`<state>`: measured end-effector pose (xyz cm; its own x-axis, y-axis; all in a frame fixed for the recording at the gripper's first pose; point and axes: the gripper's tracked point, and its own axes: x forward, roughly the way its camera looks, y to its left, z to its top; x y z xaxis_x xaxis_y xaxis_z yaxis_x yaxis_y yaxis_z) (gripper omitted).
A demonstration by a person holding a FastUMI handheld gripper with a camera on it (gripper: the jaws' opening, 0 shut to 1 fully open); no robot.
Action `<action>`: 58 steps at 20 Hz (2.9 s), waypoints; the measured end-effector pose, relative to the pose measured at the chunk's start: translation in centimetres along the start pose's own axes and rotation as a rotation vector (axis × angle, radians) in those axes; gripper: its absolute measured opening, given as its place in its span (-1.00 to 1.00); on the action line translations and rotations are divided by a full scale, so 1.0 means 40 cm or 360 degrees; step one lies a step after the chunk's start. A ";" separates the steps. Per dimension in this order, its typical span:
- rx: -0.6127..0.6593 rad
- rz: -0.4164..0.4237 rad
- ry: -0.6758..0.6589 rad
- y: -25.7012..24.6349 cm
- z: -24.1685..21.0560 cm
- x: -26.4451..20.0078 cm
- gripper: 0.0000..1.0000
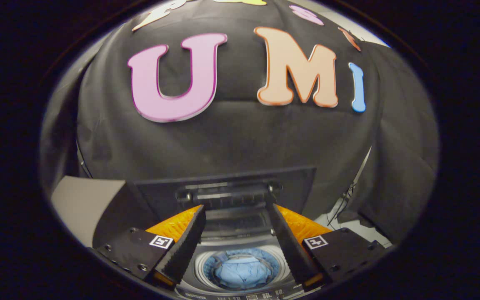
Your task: Put the clothes into the washing machine and then close the washing machine lid.
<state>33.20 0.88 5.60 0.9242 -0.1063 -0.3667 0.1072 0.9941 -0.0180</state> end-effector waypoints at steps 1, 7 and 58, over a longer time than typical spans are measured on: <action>-0.0004 0.0014 -0.0034 0.008 0.039 -0.001 0.96; 0.0039 0.0017 -0.0435 0.035 0.262 0.011 0.95; 0.0000 0.0122 -0.0656 0.000 0.025 0.161 0.94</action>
<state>39.53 0.19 4.16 0.9988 -0.0321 0.0363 0.0323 0.9995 -0.0049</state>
